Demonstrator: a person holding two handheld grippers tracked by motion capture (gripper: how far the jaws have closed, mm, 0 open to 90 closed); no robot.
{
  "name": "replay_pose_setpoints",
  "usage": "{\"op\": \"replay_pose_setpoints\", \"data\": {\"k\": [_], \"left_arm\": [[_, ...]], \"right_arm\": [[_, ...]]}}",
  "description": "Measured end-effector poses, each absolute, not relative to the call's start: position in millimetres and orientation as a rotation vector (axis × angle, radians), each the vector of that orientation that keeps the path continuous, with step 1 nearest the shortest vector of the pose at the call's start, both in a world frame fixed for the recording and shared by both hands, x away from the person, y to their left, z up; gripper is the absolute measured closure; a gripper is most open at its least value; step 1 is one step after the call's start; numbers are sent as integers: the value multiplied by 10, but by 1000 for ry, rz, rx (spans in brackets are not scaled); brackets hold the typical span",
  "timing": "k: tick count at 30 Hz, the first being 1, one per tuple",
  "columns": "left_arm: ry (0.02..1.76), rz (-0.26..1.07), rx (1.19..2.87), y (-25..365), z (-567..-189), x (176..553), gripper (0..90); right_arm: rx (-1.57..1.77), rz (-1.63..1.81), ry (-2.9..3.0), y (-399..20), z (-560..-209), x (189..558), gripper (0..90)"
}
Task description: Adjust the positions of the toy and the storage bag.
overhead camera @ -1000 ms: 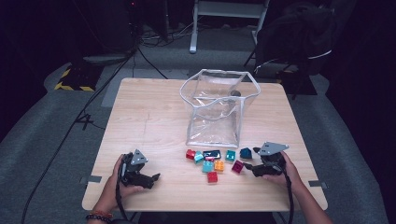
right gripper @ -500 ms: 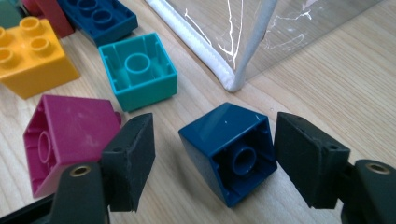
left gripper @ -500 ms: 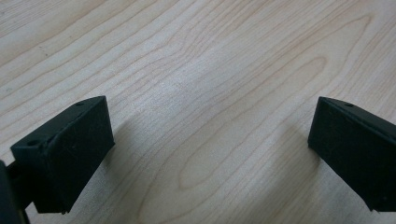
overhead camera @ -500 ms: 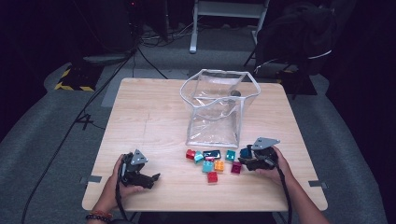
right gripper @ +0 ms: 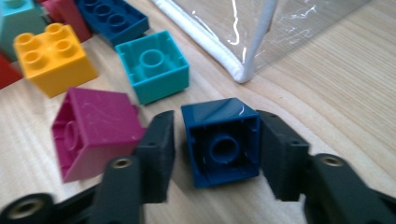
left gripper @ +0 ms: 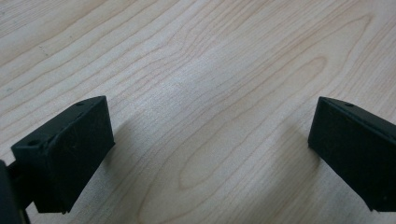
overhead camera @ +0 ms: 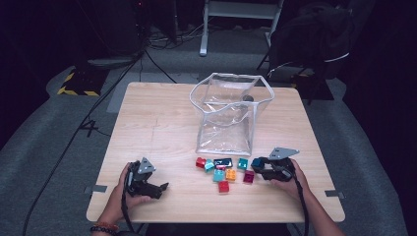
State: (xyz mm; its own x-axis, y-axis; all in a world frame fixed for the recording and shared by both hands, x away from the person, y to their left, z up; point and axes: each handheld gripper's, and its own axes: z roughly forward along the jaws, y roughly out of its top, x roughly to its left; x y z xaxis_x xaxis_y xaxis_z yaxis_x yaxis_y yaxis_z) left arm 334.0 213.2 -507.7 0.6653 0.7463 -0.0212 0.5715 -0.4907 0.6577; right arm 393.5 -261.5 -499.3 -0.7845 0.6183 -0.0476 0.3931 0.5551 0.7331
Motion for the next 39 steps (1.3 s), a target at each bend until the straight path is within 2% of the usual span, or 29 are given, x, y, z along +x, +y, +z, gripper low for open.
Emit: {"op": "replay_pose_setpoints", "data": {"k": [1, 2, 5, 13, 25, 39], "left_arm": [[1013, 353, 2236, 2132, -5077, 3340, 4], [1013, 352, 2236, 2132, -5077, 3341, 4], [1013, 352, 2236, 2132, -5077, 3341, 4], [1013, 352, 2236, 2132, -5077, 3341, 4], [1014, 353, 2235, 2131, -5077, 3340, 4], [1013, 362, 2236, 2136, -5075, 3328, 5]], "right_arm": [[835, 1065, 2493, -2615, -4993, 3935, 542], [821, 1061, 2493, -2616, -4989, 3905, 582], [805, 1057, 2491, -2619, -4987, 3885, 589], [816, 1075, 2454, -2684, -4950, 3864, 592], [887, 1177, 2326, -2988, -4700, 3871, 593], [930, 1189, 2262, -3029, -4503, 3889, 593]]}}
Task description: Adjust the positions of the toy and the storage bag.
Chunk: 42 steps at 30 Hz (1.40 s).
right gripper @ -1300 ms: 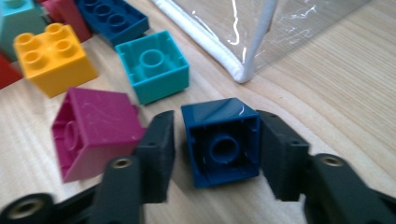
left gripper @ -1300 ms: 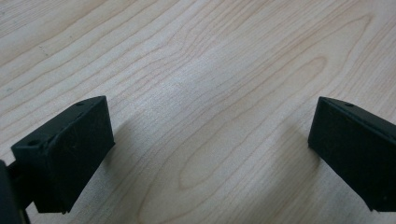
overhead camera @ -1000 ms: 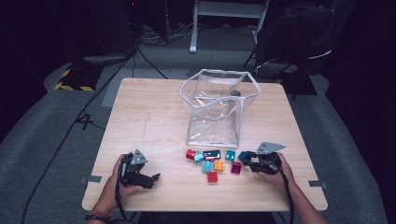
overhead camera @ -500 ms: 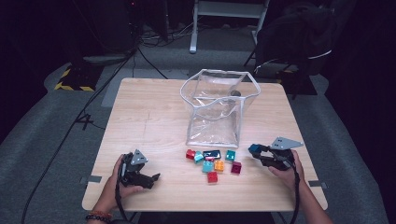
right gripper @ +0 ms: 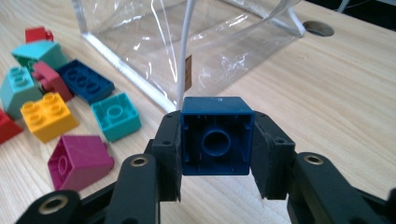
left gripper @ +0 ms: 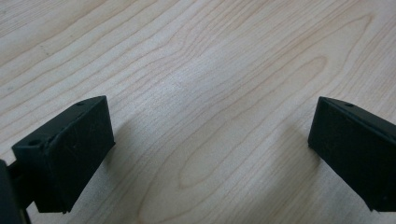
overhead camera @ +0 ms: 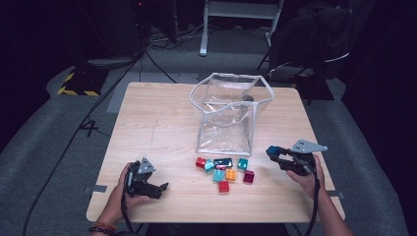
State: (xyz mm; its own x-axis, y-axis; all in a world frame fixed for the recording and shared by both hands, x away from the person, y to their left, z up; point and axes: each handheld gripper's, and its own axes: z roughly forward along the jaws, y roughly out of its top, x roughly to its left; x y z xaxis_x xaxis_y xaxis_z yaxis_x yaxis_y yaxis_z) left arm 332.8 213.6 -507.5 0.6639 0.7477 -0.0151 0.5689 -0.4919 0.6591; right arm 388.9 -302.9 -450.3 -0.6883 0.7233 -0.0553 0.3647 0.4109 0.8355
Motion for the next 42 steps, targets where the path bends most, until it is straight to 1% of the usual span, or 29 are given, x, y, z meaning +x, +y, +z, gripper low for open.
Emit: {"op": "replay_pose_setpoints", "data": {"k": [14, 16, 25, 37, 42], "left_arm": [[990, 344, 2241, 2126, -5078, 3329, 2], [990, 344, 2243, 2127, -5078, 3329, 3], [991, 344, 2241, 2126, -5078, 3329, 3], [995, 349, 2241, 2128, -5078, 3323, 5], [995, 349, 2241, 2128, -5077, 3323, 5]], "right_arm": [[932, 1235, 2166, -3093, -4065, 3952, 593], [927, 1237, 2138, -3085, -3958, 3945, 593], [899, 1258, 2078, -3030, -3676, 4004, 593], [834, 1249, 2072, -2746, -3203, 4195, 593], [825, 1237, 2069, -2641, -3132, 4282, 594]]}}
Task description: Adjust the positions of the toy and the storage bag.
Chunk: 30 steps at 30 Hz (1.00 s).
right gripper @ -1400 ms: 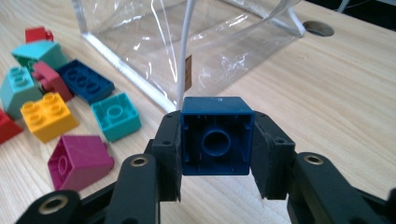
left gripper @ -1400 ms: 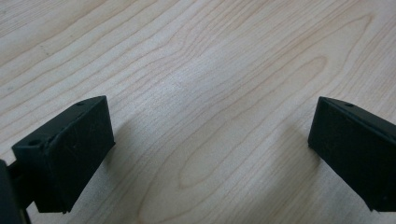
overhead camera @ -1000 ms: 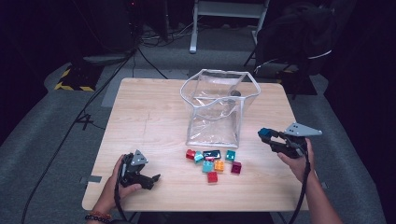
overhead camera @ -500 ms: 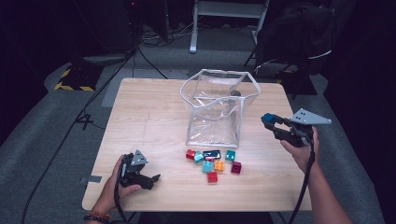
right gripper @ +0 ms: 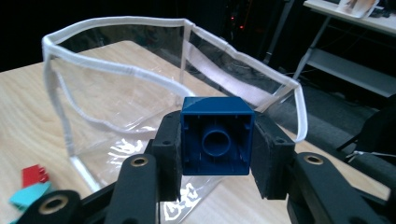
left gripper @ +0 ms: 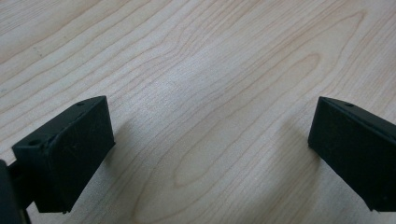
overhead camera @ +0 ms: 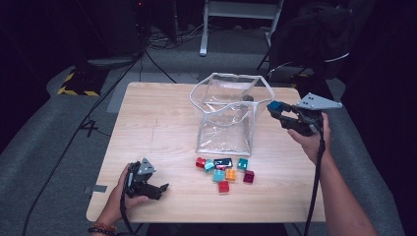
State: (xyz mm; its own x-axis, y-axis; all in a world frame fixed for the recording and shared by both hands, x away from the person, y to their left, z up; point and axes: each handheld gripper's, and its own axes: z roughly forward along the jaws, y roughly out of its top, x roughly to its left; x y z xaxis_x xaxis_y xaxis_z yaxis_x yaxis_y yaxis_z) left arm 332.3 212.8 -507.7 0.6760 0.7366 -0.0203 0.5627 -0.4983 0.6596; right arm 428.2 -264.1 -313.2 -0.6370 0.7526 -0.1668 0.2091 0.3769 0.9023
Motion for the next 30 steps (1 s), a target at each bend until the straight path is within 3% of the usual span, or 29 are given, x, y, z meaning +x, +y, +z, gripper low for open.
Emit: {"op": "replay_pose_setpoints", "data": {"k": [30], "left_arm": [[995, 348, 2240, 2128, -5078, 3323, 5]], "right_arm": [[878, 1192, 2112, -2116, -3176, 4821, 593]]}}
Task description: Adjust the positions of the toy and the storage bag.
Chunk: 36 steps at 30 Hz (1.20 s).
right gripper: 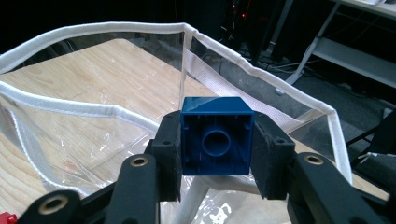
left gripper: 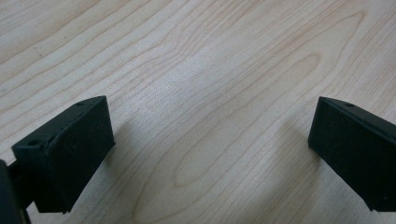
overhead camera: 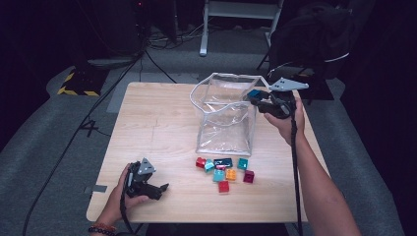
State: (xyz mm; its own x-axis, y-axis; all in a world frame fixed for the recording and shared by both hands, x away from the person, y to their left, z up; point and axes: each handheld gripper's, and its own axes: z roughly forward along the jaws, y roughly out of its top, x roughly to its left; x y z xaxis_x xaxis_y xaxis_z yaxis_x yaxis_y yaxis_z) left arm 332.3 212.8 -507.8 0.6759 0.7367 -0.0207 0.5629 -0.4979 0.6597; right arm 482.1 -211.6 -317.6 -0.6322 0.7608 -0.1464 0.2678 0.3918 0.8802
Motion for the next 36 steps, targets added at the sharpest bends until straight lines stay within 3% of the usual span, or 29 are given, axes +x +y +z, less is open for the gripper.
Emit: {"op": "replay_pose_setpoints", "data": {"k": [16, 19, 22, 36], "left_arm": [[995, 348, 2241, 2128, -5077, 3323, 5], [995, 348, 2241, 2128, -5077, 3323, 5], [994, 345, 2241, 2129, -5079, 3323, 5], [995, 345, 2241, 2129, -5079, 3323, 5]], "right_arm": [[928, 1124, 2096, -1984, -3139, 4950, 590], [944, 1115, 2097, -1962, -3158, 4978, 532], [946, 1129, 2102, -1961, -3159, 4978, 539], [897, 1184, 2085, -2033, -3077, 4760, 502]]}}
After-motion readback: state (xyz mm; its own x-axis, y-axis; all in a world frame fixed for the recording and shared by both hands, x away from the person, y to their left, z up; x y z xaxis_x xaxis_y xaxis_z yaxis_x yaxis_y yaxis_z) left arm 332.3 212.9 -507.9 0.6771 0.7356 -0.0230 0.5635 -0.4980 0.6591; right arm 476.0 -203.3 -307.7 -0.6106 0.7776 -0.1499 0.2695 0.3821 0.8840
